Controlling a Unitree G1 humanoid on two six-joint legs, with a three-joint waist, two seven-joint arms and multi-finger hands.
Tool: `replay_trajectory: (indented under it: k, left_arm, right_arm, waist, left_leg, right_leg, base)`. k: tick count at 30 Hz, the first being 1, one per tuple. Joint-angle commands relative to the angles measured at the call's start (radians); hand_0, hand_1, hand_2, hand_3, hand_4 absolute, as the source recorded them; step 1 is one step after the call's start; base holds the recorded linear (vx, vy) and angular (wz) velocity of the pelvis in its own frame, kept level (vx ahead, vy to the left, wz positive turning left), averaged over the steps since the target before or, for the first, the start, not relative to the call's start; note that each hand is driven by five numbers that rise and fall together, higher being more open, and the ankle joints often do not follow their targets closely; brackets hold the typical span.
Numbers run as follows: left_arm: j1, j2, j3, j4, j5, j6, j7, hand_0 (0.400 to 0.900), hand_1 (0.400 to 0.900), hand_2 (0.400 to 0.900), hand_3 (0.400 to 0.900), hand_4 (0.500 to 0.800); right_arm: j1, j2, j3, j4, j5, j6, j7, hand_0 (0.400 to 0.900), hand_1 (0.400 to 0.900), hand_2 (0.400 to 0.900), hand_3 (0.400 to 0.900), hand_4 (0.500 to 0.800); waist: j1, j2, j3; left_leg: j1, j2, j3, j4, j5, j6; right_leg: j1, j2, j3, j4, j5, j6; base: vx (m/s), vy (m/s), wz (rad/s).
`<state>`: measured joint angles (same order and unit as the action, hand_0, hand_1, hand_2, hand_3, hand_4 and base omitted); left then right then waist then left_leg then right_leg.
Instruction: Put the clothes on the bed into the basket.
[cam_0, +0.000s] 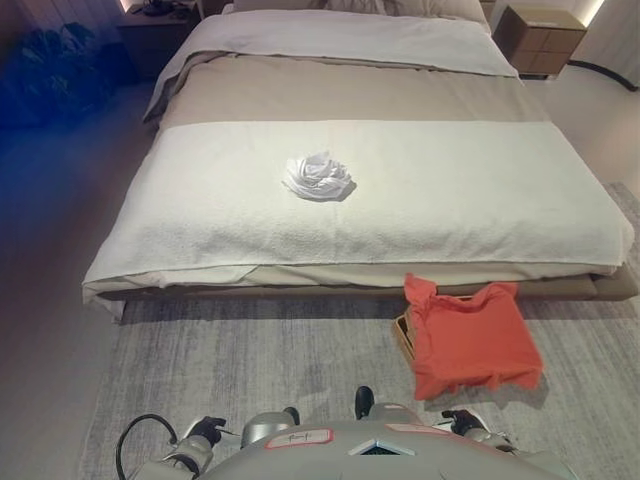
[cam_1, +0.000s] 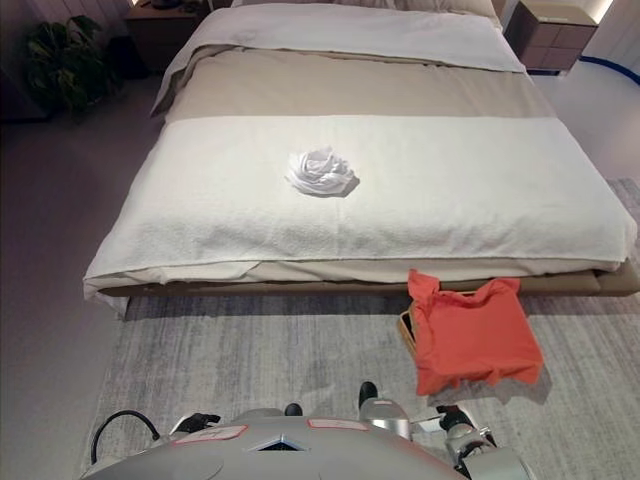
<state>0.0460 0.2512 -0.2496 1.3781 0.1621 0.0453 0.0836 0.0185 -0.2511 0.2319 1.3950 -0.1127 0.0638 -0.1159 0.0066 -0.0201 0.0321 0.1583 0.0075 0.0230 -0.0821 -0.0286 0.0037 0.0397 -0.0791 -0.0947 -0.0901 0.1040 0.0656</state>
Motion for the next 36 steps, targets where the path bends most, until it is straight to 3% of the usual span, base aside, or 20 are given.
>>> replay_trajectory:
  k: [1,19,24,28,29,31,33,34,35,36]
  left_arm:
    - [-0.057,0.000,0.027,0.068,0.007,0.005,0.005,0.900,0.900,0.900,0.900,0.800]
    - [-0.063,0.001,0.029,0.064,-0.003,0.007,0.008,0.900,0.900,0.900,0.900,0.800]
    - [-0.074,0.015,0.030,0.062,-0.011,0.010,0.011,0.900,0.900,0.900,0.900,0.800]
    - [-0.091,0.037,0.050,0.054,-0.041,0.010,0.017,0.900,0.900,0.900,0.900,0.800]
    - [-0.092,0.035,0.055,0.048,-0.048,0.009,0.017,0.900,0.900,0.900,0.900,0.800]
    - [-0.101,0.029,0.051,0.044,-0.057,0.008,0.022,0.900,0.900,0.900,0.900,0.800]
    - [-0.102,0.024,0.047,0.047,-0.071,0.005,0.025,0.900,0.900,0.900,0.900,0.800]
    - [-0.097,0.026,0.052,0.050,-0.075,0.007,0.022,0.900,0.900,0.900,0.900,0.800]
    - [-0.081,0.025,0.055,0.054,-0.079,0.005,0.022,0.900,0.900,0.900,0.900,0.800]
    - [-0.080,0.025,0.055,0.054,-0.079,0.005,0.022,0.900,0.900,0.900,0.900,0.800]
  right_arm:
    - [-0.058,-0.029,0.043,0.026,-0.006,0.011,-0.006,0.900,0.900,0.900,0.900,0.800]
    - [-0.067,-0.028,0.051,0.035,-0.017,0.017,-0.005,0.900,0.900,0.900,0.900,0.800]
    - [-0.089,-0.036,0.059,0.031,-0.016,0.017,-0.001,0.900,0.900,0.900,0.900,0.800]
    - [-0.115,-0.036,0.084,0.002,-0.013,0.001,-0.001,0.900,0.900,0.900,0.900,0.800]
    - [-0.113,-0.045,0.083,-0.007,-0.006,-0.001,0.000,0.900,0.900,0.900,0.900,0.800]
    - [-0.122,-0.056,0.081,-0.014,0.001,-0.002,-0.004,0.900,0.900,0.900,0.900,0.800]
    - [-0.134,-0.075,0.073,-0.006,0.005,0.004,-0.010,0.900,0.900,0.900,0.900,0.800]
    - [-0.131,-0.079,0.071,0.001,0.006,0.006,-0.010,0.900,0.900,0.900,0.900,0.800]
    - [-0.123,-0.084,0.071,0.009,0.001,0.008,-0.012,0.900,0.900,0.900,0.900,0.800]
    - [-0.122,-0.084,0.071,0.009,0.001,0.007,-0.012,0.900,0.900,0.900,0.900,0.800]
  waist:
    - [0.000,-0.013,0.016]
    - [0.000,-0.012,0.023]
    - [-0.006,-0.007,0.042]
    - [0.003,-0.035,0.083]
    - [0.027,-0.046,0.124]
    - [0.036,-0.046,0.149]
    - [0.051,-0.046,0.163]
    - [0.066,-0.043,0.162]
    - [0.095,-0.027,0.155]
    - [0.097,-0.032,0.159]
  left_leg:
    - [-0.068,-0.041,-0.039,-0.005,0.028,-0.027]
    - [-0.063,-0.034,-0.039,-0.005,0.020,-0.031]
    - [-0.070,-0.017,-0.042,-0.004,0.024,-0.025]
    - [-0.199,-0.023,-0.034,0.256,-0.041,-0.033]
    - [-0.303,-0.040,-0.030,0.452,-0.012,-0.037]
    - [-0.362,-0.051,-0.044,0.516,0.008,-0.040]
    - [-0.467,-0.047,-0.031,0.449,0.030,-0.035]
    - [-0.495,-0.037,-0.028,0.394,0.065,-0.036]
    - [-0.537,0.009,-0.042,0.248,0.161,-0.051]
    - [-0.526,0.006,-0.039,0.238,0.165,-0.051]
  right_leg:
    - [0.060,0.037,-0.018,0.014,-0.085,0.023]
    - [0.063,0.041,-0.026,0.017,-0.098,0.018]
    - [0.001,0.054,-0.009,0.128,-0.145,-0.004]
    - [-0.047,0.073,0.017,0.198,-0.172,-0.032]
    - [-0.025,0.071,0.024,0.200,-0.178,-0.045]
    - [-0.019,0.072,0.015,0.199,-0.187,-0.050]
    - [0.005,0.072,0.006,0.187,-0.213,-0.048]
    - [0.023,0.080,0.009,0.179,-0.220,-0.045]
    - [0.067,0.107,0.029,0.161,-0.245,-0.044]
    - [0.072,0.103,0.031,0.161,-0.247,-0.043]
  base:
    - [0.00,0.000,0.00]
    - [0.00,-0.002,0.00]
    - [0.00,-0.031,0.04]
    - [-0.05,-0.131,-0.01]
    - [-0.07,-0.214,-0.09]
    - [-0.03,-0.102,-0.07]
    - [0.17,-0.027,-0.04]
    - [0.45,0.034,-0.31]
    - [0.35,0.037,-0.31]
    - [0.40,0.059,-0.37]
